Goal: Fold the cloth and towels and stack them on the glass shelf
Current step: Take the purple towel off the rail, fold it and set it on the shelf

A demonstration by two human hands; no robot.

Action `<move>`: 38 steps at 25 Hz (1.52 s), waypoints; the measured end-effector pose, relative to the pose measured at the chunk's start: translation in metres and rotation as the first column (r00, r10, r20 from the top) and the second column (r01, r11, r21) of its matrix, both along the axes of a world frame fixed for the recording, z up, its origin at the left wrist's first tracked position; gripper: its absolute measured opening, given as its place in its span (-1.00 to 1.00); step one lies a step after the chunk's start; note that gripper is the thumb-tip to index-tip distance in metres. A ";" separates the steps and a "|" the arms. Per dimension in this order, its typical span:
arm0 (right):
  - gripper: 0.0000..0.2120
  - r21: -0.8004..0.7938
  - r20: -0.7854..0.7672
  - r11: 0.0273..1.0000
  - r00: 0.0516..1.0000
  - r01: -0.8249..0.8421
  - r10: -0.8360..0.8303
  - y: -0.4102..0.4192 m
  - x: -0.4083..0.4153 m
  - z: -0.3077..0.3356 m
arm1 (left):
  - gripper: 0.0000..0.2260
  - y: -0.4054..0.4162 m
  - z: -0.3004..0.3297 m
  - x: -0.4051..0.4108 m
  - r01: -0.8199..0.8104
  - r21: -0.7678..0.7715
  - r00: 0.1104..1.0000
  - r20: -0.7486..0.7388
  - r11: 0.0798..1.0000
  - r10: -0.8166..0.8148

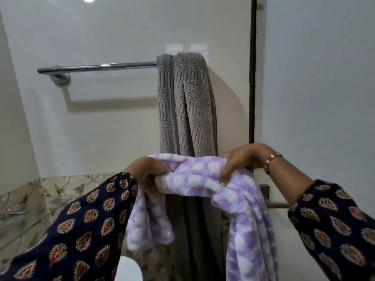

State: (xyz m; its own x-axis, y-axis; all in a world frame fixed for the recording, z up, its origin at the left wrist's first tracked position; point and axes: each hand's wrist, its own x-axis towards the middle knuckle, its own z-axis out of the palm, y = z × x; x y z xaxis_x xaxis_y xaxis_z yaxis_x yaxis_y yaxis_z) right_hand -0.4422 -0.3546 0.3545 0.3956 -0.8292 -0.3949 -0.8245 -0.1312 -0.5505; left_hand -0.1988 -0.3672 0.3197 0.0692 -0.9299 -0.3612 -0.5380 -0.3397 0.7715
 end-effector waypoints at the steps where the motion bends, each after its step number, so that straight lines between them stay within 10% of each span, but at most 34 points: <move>1: -0.71 -0.034 -0.031 0.999 0.999 0.015 -0.016 0.006 -0.009 -0.001 | -0.71 -0.001 -0.004 -0.012 0.044 0.026 0.988 0.147 0.999 -0.047; 4: -0.42 -0.118 -0.131 0.992 0.990 0.041 -0.057 0.017 -0.033 -0.007 | -0.76 0.009 -0.013 -0.061 0.180 -0.032 0.808 0.574 0.983 -0.129; 7: -0.48 -0.188 -0.122 0.982 0.991 0.033 -0.057 0.032 -0.054 -0.016 | -0.73 0.020 -0.028 -0.113 0.453 -0.295 0.754 0.630 0.841 -0.184; 11: -0.73 -0.348 -0.008 0.937 1.000 0.020 -0.024 0.046 -0.089 -0.022 | -0.73 0.037 -0.071 -0.150 0.545 -0.377 0.834 0.151 0.749 -0.531; 16: -0.71 -0.434 0.112 0.896 0.992 0.098 -0.054 0.057 -0.132 -0.030 | -0.80 0.060 -0.091 -0.182 0.303 -0.375 0.833 -0.342 0.876 -0.435; 20: -0.76 -0.457 0.198 0.886 0.980 0.075 0.019 0.065 -0.141 -0.036 | -0.76 0.071 -0.090 -0.200 0.221 -0.419 0.787 -0.456 0.881 -0.415; 30: -0.79 -0.659 0.120 0.718 0.974 0.225 -0.194 0.045 -0.154 -0.065 | -0.72 0.045 -0.046 -0.228 0.266 -0.776 0.961 0.171 0.571 -0.216; 35: -0.91 -0.121 0.621 0.924 0.754 0.364 -0.215 0.059 -0.159 -0.063 | -0.86 0.040 -0.033 -0.234 0.192 -0.878 0.974 0.117 0.438 -0.193; 38: -0.85 -0.002 0.616 0.939 0.741 0.343 -0.269 0.066 -0.167 -0.065 | -0.88 0.044 -0.030 -0.229 0.132 -0.925 0.977 0.060 0.357 -0.206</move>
